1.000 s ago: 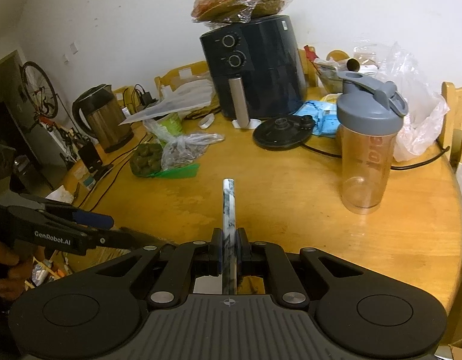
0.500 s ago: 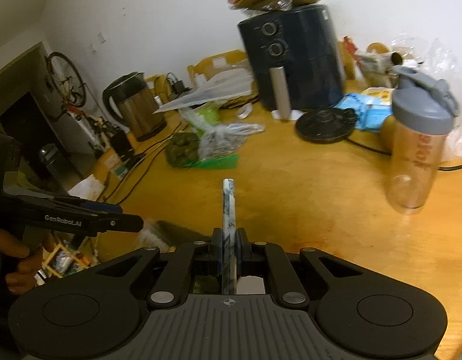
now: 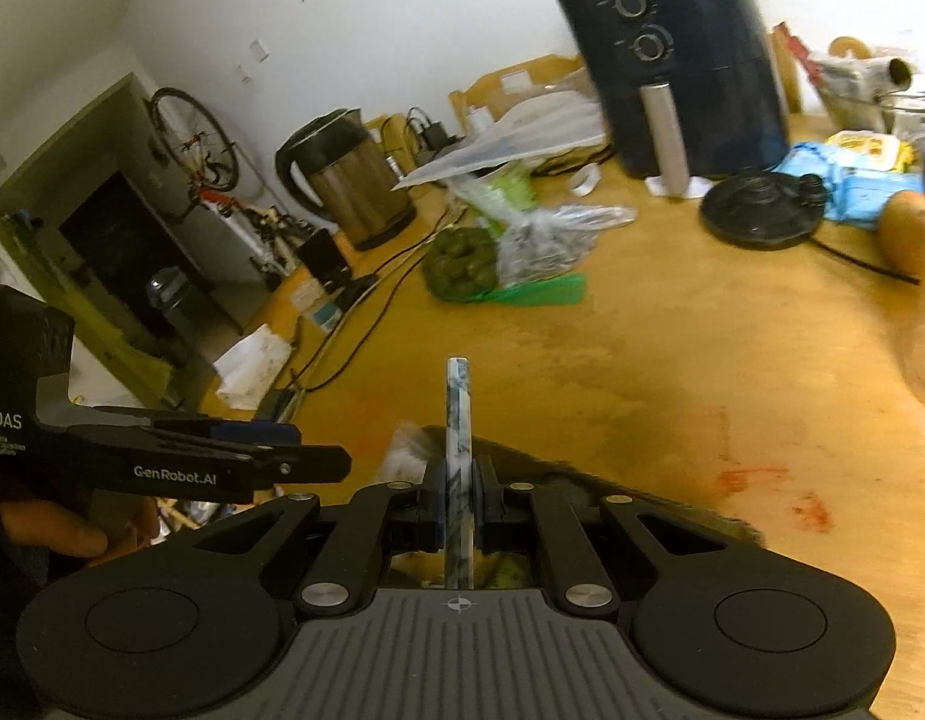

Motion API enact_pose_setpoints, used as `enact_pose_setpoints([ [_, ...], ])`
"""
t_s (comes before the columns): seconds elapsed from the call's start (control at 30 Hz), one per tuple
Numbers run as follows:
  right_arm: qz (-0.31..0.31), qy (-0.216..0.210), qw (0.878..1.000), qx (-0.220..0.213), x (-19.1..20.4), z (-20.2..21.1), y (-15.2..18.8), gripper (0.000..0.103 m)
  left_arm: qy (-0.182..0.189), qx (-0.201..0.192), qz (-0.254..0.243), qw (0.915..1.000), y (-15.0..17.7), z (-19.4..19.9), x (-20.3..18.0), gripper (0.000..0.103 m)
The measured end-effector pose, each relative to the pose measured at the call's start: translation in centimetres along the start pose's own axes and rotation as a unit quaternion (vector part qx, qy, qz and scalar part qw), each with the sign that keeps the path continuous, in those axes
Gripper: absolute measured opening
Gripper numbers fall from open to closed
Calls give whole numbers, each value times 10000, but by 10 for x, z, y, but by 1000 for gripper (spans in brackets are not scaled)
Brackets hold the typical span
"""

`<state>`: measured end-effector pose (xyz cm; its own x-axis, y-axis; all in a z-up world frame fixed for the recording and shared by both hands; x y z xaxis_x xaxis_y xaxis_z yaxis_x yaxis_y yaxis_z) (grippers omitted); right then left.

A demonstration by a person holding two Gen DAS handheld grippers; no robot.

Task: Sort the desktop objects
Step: 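Open the left tool over the box while the right tool releases the pen into it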

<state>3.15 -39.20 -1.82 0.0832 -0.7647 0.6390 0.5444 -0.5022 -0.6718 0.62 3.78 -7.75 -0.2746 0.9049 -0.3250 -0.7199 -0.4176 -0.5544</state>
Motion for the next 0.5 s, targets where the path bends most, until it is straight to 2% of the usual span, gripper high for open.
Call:
enact_pose_setpoints([
  [0.17,-163,-65,9991,394,3,-18,7,13,-52,27,54,10000,4,3,6,68],
  [0.2,-194,10,9981,589,0,-23,12,19,-60,33,63,10000,5,3,7,68],
  [0.23,-178,99,9969,763,-2,-29,17,33,-63,44,55,10000,5,4,7,68],
  [0.27,-118,153,9960,869,-2,-32,21,42,-66,49,56,10000,5,4,7,68],
  [0.3,-23,184,9952,960,-1,-34,24,58,-68,50,52,10000,5,4,7,68],
  [0.33,64,205,9946,1019,0,-33,27,69,-63,53,32,10000,5,4,7,68],
  [0.37,145,224,9945,1013,1,-33,27,72,-63,52,21,10000,5,4,7,68],
  [0.43,280,252,9942,1012,3,-30,28,95,-59,59,4,10000,4,4,6,69],
  [0.5,395,306,9940,972,2,-27,29,103,-52,70,-27,10000,3,3,3,69],
])
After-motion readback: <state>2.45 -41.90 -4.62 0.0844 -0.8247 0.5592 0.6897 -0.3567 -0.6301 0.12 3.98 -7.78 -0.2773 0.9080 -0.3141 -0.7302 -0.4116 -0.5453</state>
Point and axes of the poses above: each gripper's, at about its wrist camera, not at the fingertips, and z roughly against the way its jaws point, x to its left, y to its underside, the point moved 10 cm from there along -z, roughly the way its jaws point
